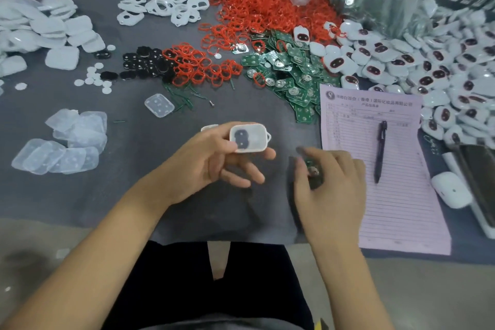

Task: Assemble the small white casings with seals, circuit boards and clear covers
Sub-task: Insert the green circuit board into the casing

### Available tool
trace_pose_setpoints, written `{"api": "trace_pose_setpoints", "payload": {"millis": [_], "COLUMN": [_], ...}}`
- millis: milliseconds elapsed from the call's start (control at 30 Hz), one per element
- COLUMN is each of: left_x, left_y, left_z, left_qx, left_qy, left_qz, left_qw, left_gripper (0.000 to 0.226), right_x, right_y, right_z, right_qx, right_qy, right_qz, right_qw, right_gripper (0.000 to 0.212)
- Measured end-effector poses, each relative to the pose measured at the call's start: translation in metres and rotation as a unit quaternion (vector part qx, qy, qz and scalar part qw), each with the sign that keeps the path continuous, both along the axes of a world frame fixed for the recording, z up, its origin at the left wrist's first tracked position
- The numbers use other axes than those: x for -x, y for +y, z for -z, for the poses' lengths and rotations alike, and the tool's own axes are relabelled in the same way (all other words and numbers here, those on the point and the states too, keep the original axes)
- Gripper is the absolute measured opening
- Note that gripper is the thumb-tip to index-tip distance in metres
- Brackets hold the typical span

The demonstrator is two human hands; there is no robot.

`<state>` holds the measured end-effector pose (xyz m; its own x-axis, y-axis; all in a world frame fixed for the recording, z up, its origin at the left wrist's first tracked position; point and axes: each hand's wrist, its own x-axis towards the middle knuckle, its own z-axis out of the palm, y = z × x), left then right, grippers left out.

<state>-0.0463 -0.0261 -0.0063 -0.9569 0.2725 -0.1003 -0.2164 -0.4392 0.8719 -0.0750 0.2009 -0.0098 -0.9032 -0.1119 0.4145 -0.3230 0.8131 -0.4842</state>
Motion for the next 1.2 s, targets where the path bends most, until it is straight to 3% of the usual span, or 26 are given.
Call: {"api": "trace_pose_setpoints", "payload": {"millis": [133,433,500,600,700,833,900,1067,1200], "left_x": [0.004,0.004,0.004,0.005,0.006,0.008,0.008,0.007,0.004], "left_y": [0.002,0.003,0.004,0.005,0.007,0.009,0.010,0.011,0.012], "left_z": [0.006,0.003,0.001,-0.001,-0.002,-0.004,-0.004,-0.004,-0.004], "left_qx": [0.018,-0.017,-0.032,-0.050,-0.056,-0.059,-0.056,-0.044,-0.033], "left_qy": [-0.020,-0.019,-0.021,-0.036,-0.062,-0.077,-0.082,-0.080,-0.064], "left_qz": [0.033,-0.064,-0.092,-0.119,-0.126,-0.128,-0.132,-0.130,-0.134], "left_qw": [0.999,0.998,0.995,0.991,0.989,0.987,0.986,0.987,0.988], "left_gripper": [0.057,0.047,0.044,0.041,0.047,0.045,0.044,0.040,0.036], "right_x": [-0.011,0.005,0.012,0.024,0.033,0.041,0.044,0.042,0.036], "right_y": [0.021,0.009,0.002,-0.009,-0.026,-0.052,-0.058,-0.064,-0.062], "right_z": [0.004,0.008,0.007,-0.003,-0.013,-0.018,-0.017,-0.009,-0.005], "right_qx": [-0.087,-0.093,-0.053,0.106,0.258,0.396,0.425,0.412,0.477], "right_qy": [-0.029,0.027,0.014,-0.048,-0.135,-0.221,-0.228,-0.177,-0.201], "right_qz": [0.039,-0.088,-0.092,-0.069,-0.086,-0.151,-0.161,-0.175,-0.168], "right_qw": [0.995,0.991,0.994,0.991,0.953,0.879,0.861,0.876,0.839], "right_gripper": [0.033,0.016,0.018,0.027,0.034,0.022,0.021,0.025,0.020]}}
